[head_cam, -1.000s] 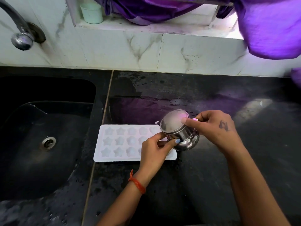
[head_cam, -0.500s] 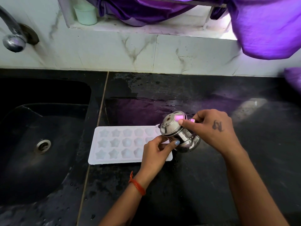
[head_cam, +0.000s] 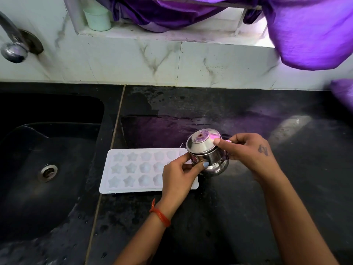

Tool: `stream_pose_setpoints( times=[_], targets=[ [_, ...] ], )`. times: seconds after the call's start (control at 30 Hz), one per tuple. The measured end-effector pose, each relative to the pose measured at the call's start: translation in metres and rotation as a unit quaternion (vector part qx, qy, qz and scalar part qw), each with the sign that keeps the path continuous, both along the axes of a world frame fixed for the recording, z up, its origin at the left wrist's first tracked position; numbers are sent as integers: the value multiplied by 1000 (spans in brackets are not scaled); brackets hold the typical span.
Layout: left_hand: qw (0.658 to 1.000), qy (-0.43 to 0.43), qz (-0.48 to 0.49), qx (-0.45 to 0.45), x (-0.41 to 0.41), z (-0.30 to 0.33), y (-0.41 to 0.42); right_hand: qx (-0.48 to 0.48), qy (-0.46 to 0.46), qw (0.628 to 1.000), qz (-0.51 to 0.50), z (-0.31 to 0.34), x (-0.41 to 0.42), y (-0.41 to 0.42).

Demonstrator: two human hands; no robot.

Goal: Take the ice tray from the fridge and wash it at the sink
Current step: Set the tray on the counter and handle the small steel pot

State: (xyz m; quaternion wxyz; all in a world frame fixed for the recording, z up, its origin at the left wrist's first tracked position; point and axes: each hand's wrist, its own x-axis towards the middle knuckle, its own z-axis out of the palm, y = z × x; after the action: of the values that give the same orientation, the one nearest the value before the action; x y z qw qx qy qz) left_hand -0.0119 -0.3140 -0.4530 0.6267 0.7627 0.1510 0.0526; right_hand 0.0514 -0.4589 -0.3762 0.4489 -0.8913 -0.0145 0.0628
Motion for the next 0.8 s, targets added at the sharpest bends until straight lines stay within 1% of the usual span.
stream_pose_setpoints(
  times=[0.1,0.3,0.5,0.8],
  targets=[
    [1000,3,-16,-3,1,-1,-3,-17,-12,1000,-4,1,0,-2],
    [999,19,-39,-24,2,-8,-12,-98,-41,994,6,7,-2,-3],
    [995,34,-54,-71,4,-16,-20,-159,-69,985,24,11,0,-6],
    [994,36,-41,-98,5,-20,-29,-177,-89,979,58,12,3,-12]
  ],
)
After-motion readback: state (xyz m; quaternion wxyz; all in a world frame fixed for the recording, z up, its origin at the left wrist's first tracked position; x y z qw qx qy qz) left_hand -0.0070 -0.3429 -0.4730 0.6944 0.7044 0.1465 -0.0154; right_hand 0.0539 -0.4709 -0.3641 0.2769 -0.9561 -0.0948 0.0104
